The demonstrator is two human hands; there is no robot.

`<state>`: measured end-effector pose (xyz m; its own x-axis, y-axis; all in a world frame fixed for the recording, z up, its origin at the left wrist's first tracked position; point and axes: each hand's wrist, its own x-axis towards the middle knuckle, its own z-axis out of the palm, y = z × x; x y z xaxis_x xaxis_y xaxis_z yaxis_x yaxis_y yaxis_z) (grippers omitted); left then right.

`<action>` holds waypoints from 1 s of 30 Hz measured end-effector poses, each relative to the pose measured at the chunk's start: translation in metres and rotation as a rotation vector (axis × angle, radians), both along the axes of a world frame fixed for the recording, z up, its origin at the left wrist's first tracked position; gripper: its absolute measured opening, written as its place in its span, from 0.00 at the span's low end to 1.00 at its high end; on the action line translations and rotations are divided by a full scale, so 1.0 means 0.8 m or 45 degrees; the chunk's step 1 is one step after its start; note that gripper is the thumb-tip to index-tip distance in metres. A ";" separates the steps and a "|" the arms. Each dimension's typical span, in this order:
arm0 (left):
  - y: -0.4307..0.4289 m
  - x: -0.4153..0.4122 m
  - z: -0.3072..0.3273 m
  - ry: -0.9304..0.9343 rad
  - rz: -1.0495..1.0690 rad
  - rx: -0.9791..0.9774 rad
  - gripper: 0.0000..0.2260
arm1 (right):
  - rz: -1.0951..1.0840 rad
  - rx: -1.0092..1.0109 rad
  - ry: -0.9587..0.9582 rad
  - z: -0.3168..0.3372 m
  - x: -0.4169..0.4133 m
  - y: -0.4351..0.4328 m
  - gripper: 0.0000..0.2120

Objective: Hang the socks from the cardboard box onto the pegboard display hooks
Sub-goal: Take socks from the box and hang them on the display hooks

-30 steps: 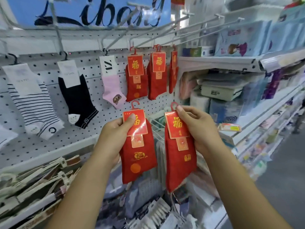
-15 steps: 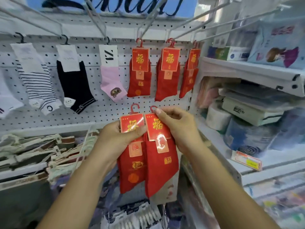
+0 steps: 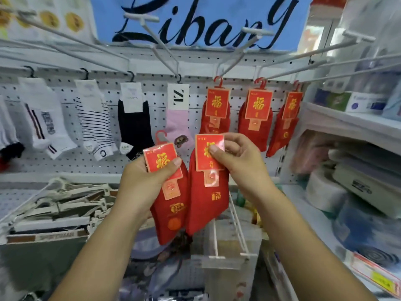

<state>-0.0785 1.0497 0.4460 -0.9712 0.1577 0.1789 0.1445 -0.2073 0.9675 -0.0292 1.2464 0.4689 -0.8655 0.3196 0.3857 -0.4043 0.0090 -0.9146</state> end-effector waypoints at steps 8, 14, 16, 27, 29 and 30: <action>-0.008 -0.043 0.021 0.024 -0.055 -0.050 0.05 | -0.307 0.121 0.151 0.080 -0.087 0.015 0.13; 0.001 -0.063 0.028 0.026 -0.199 -0.058 0.06 | -0.478 -0.082 0.200 0.090 -0.114 0.020 0.12; 0.003 -0.067 0.027 0.008 -0.238 -0.068 0.07 | -0.512 -0.142 0.191 0.085 -0.116 0.022 0.15; 0.020 -0.073 0.020 -0.047 -0.358 -0.071 0.11 | -0.636 0.016 0.106 0.051 -0.084 0.016 0.18; 0.028 -0.069 0.016 -0.072 -0.402 -0.055 0.11 | -0.700 0.018 0.117 0.031 -0.057 0.016 0.18; 0.034 -0.066 0.015 -0.084 -0.425 -0.038 0.10 | -0.712 0.010 0.124 0.018 -0.041 0.016 0.17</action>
<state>-0.1311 1.0770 0.4584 -0.8744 0.4732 0.1075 0.0100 -0.2039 0.9789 -0.0622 1.2596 0.4835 -0.5257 0.7159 0.4595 -0.4182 0.2529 -0.8724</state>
